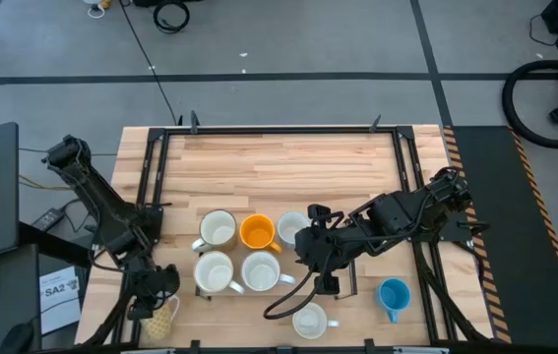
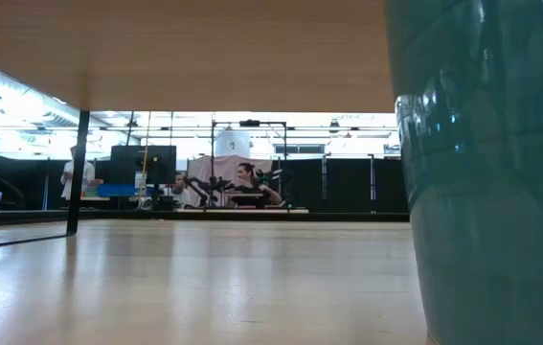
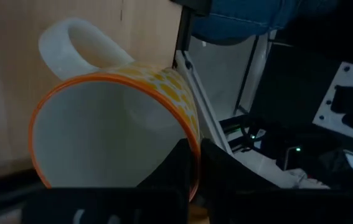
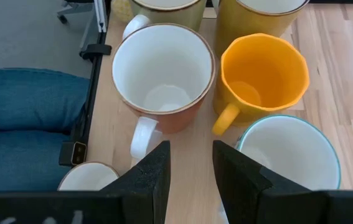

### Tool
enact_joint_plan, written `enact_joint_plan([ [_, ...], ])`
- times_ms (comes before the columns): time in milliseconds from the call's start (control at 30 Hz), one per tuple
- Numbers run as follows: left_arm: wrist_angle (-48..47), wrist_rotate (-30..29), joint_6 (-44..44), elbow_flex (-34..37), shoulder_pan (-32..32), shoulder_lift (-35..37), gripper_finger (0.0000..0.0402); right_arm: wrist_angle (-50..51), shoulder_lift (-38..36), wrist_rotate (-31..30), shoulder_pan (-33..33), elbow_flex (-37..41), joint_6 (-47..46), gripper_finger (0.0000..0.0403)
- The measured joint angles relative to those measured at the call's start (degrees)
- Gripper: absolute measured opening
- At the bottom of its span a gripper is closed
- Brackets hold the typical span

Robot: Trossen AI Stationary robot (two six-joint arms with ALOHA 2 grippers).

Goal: Place coffee mugs
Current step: Put the yellow patterned mug on the shelf

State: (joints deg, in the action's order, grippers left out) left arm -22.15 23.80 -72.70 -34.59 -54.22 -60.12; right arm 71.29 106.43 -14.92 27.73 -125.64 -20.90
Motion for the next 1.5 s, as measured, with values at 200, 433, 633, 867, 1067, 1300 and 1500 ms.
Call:
enact_joint_plan([
  [200, -5.9, -2.6, -0.2, 0.0, 0.0, 5.1, 0.0025, 0.1, 0.0, 0.2, 0.0, 0.0, 0.3, 0.0125],
  [433, -16.0, -11.8, -0.2, -0.2, 0.0, 10.3, 0.0025, 1.0, 0.0, 0.2, 0.0, 0.0, 0.5, 0.0125],
  [633, -23.5, -17.2, -3.9, -0.7, 0.3, 12.4, 0.0025, 1.5, 0.0, 0.2, 0.0, 0.0, 0.5, 0.0125],
  [867, -29.3, -25.7, -7.0, -2.5, 2.3, 14.1, 0.0025, 1.6, 0.0, 0.2, 0.0, 0.0, 0.6, 0.0125],
  [1067, -45.0, -30.2, -6.4, -10.5, 4.0, 14.0, 0.0025, 1.7, 0.0, 0.2, 0.0, 0.0, 0.6, 0.0125],
  [1300, -49.2, -31.4, -5.0, -12.0, 6.4, 13.8, 0.0025, 1.7, 0.0, 0.2, 0.0, 0.0, 0.6, 0.0125],
  [1500, -55.4, -38.0, -5.0, -12.0, 11.4, 13.6, 0.0025, 1.7, 0.0, 0.2, 0.0, 0.0, 1.6, 0.0125],
])
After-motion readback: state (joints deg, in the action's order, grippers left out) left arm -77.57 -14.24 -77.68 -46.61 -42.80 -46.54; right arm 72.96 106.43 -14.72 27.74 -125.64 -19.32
